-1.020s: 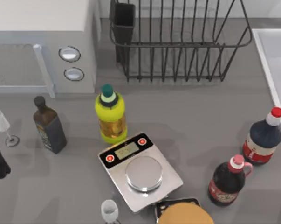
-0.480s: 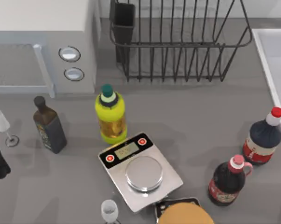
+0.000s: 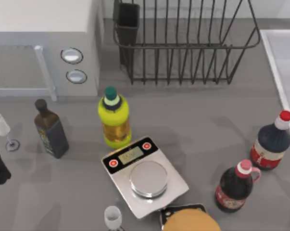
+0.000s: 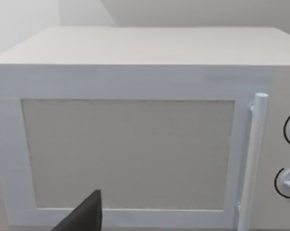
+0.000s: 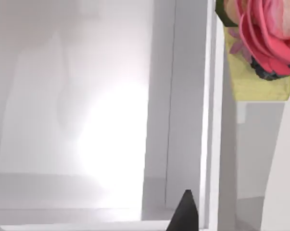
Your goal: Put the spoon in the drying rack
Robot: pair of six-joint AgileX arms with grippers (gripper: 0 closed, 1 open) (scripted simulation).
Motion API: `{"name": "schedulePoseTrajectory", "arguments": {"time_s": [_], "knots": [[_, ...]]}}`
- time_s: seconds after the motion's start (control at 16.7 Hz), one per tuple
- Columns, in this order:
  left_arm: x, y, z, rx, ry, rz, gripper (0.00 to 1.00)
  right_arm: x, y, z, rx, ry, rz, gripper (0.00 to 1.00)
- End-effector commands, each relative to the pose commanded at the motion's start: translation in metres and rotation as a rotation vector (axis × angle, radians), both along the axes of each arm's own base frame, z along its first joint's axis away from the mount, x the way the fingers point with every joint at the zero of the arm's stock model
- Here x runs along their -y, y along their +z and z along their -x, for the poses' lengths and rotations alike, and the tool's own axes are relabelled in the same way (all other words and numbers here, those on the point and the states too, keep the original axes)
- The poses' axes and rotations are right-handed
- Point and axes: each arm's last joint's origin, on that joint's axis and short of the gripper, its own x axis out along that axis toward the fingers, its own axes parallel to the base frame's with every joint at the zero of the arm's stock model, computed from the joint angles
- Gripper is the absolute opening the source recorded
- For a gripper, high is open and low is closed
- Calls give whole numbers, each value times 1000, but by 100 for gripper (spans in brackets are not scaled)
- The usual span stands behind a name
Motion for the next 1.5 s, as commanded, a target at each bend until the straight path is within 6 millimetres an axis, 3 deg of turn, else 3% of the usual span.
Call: {"name": "schedulePoseTrajectory", "arguments": {"time_s": [0.18,0.3,0.48,0.66,0.84,1.02,1.32,1.5], "knots": [[0,0,0,0,0,0,100,-78,5,-16,235,99,38,0],[0,0,0,0,0,0,100,-133,11,-12,405,157,16,0],[0,0,0,0,0,0,100,-207,27,15,656,214,-80,0],[0,0,0,0,0,0,100,-257,49,56,868,225,-226,0],[0,0,0,0,0,0,100,-280,70,92,1007,201,-363,0],[0,0,0,0,0,0,100,-287,81,109,1060,182,-427,0],[0,0,0,0,0,0,100,-288,78,107,1055,183,-423,0],[0,0,0,0,0,0,100,-300,62,85,1050,187,-418,0]]}}
